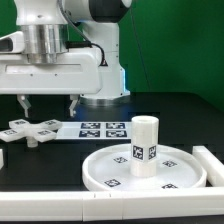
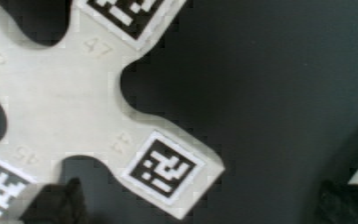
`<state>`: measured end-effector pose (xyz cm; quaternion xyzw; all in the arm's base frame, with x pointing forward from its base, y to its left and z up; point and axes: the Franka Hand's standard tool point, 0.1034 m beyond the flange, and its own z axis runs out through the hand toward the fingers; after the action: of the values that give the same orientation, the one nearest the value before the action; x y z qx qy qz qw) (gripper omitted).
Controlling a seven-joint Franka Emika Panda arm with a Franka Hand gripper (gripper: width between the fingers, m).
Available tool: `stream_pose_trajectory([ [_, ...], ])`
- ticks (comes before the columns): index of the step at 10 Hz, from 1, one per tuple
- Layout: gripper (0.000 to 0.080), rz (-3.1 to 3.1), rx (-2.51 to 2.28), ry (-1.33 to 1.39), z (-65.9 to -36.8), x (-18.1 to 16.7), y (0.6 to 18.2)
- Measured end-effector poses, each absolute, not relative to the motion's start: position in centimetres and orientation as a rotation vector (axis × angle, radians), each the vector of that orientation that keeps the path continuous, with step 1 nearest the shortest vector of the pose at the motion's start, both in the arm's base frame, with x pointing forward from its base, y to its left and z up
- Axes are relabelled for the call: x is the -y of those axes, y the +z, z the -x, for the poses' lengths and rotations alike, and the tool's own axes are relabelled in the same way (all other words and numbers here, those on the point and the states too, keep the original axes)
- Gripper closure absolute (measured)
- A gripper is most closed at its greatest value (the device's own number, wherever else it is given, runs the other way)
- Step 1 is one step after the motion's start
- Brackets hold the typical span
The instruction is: Assemble round table
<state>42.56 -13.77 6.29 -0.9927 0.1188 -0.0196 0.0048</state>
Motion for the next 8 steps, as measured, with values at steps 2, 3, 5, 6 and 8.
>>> stream_pose_trajectory([
  [2, 0.0151, 3.121, -0.396, -0.068, -42.0, 15.0, 6.0],
  [3, 0.0151, 3.124, -0.383, -0.062, -41.8, 15.4, 5.8],
  [5, 0.0151, 3.126, -0.37, -0.056, -41.7, 15.9, 5.8],
  [6, 0.0151, 3.126, -0.367, -0.054, -41.7, 15.8, 5.7],
  [8, 0.0151, 3.126, -0.367, -0.051, -41.6, 15.9, 5.6],
])
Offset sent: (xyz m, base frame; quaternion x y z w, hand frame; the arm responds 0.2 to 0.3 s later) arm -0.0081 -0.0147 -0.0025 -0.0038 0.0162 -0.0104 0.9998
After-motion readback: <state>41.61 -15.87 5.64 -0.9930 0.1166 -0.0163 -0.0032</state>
